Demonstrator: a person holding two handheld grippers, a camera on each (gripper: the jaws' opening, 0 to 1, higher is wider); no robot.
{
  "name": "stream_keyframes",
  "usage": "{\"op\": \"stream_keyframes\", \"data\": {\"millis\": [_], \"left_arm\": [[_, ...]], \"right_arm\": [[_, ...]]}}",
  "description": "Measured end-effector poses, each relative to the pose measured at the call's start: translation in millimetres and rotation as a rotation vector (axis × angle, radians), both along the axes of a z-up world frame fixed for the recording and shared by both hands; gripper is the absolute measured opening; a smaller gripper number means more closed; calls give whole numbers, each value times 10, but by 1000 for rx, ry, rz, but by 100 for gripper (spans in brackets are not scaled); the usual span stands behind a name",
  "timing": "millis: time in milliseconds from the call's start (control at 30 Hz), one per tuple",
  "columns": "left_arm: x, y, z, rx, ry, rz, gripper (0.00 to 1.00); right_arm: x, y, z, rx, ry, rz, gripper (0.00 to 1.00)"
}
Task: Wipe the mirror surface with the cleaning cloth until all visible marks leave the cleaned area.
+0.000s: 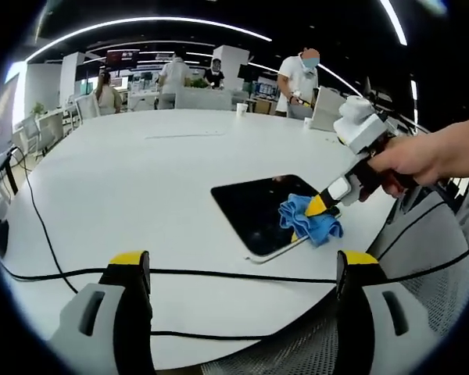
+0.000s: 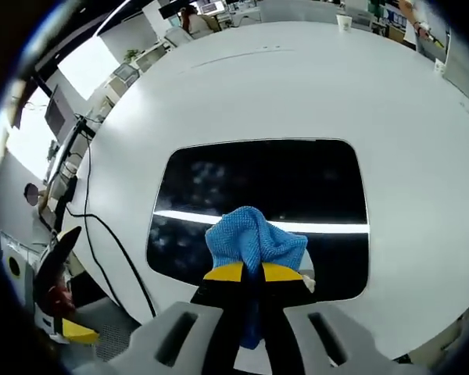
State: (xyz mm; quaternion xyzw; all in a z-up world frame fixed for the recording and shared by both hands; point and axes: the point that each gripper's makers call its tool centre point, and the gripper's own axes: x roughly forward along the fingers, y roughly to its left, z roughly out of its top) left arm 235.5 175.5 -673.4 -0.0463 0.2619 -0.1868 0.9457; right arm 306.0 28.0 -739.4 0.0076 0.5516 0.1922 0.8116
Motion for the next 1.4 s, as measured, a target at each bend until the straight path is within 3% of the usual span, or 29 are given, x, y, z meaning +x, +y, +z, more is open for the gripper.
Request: {"op": "stream_keyframes", "data": {"millis": [733,1167,1400], "left_arm": [[-18,-39,-21,-1,8,-26,99],[-10,-53,-18,2,1,-34,99],[-19,-56,-27,3,5,-38,99]], "right_arm": [[-102,627,22,8,-3,131,1],[-128,880,4,16,-14,176,1],[-132,904,6,16,-24,186,1]]}}
